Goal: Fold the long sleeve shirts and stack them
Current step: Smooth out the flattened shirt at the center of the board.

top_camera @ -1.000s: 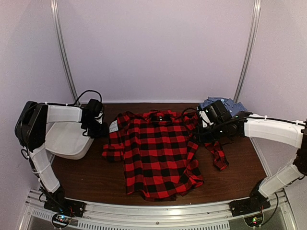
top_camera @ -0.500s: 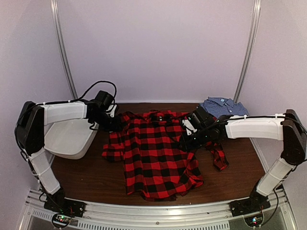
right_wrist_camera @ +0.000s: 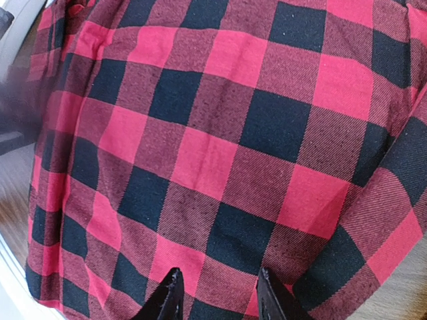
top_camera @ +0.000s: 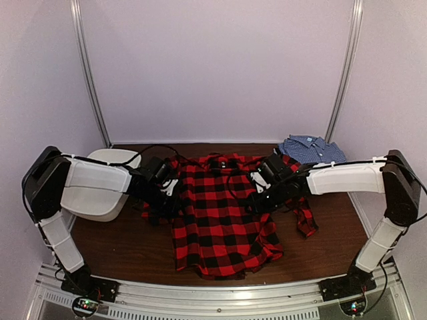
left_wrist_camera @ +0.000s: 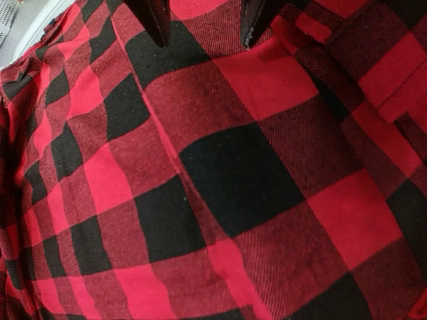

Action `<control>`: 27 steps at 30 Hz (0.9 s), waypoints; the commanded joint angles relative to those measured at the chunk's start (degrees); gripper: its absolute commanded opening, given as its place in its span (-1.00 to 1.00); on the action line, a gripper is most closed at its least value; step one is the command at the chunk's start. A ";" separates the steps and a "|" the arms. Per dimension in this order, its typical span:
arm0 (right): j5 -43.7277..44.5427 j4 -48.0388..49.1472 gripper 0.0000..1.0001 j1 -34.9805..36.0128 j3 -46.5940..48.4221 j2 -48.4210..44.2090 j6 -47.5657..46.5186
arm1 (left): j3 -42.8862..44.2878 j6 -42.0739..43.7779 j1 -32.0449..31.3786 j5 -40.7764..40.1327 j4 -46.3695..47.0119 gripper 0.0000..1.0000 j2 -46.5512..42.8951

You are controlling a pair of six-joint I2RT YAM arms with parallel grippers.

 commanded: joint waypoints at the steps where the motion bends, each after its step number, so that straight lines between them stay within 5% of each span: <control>1: 0.63 1.10 -0.23 0.14 -1.14 1.39 0.10 | -2.68 -2.18 -0.40 1.77 5.19 -0.26 1.88; 14: 2.95 -2.07 -0.22 -2.69 -6.17 -1.33 -0.95 | -8.37 -0.56 2.96 -13.61 -6.94 -0.30 0.30; 27: 6.59 -6.94 -0.24 -4.28 -13.56 -6.97 2.23 | -10.47 0.54 5.57 -15.42 -10.88 -0.32 -2.91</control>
